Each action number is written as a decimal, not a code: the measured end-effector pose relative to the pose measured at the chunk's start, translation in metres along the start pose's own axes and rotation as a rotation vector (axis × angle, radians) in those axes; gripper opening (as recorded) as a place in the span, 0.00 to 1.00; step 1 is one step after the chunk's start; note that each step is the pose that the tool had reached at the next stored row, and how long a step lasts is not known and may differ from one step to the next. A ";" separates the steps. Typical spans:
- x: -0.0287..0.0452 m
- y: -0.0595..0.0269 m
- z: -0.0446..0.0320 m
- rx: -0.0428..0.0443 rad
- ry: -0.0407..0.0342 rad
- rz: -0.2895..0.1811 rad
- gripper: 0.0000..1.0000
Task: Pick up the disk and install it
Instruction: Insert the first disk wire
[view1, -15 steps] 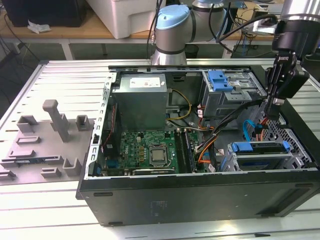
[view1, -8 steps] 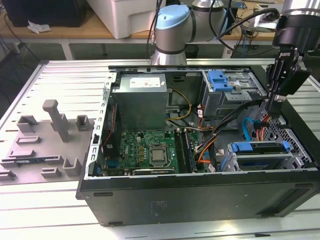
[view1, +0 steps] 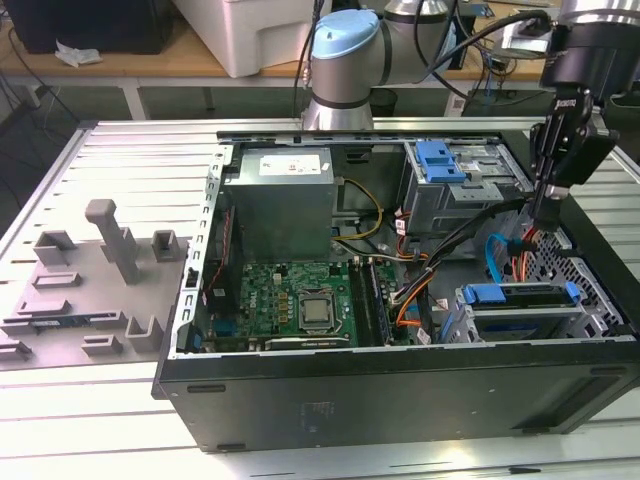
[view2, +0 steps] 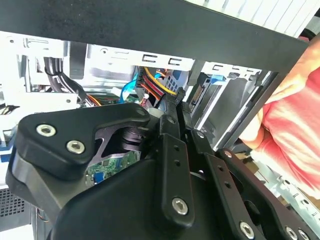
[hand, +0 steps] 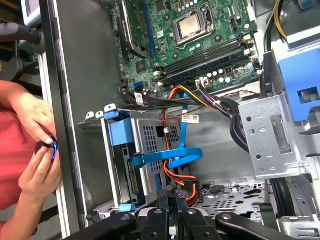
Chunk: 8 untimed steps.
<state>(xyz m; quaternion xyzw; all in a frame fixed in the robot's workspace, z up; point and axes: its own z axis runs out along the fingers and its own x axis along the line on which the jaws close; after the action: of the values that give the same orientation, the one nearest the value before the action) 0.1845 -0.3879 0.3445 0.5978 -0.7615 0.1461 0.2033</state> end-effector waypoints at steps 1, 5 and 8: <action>0.0007 0.0010 -0.0008 0.0037 -0.0078 0.001 0.17; 0.0056 0.0084 -0.0032 0.0214 -0.0411 0.007 0.17; 0.0105 0.0111 -0.0027 0.0290 -0.0537 0.009 0.17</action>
<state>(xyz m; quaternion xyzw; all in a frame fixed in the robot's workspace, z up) 0.1720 -0.3929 0.3521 0.6010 -0.7672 0.1419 0.1734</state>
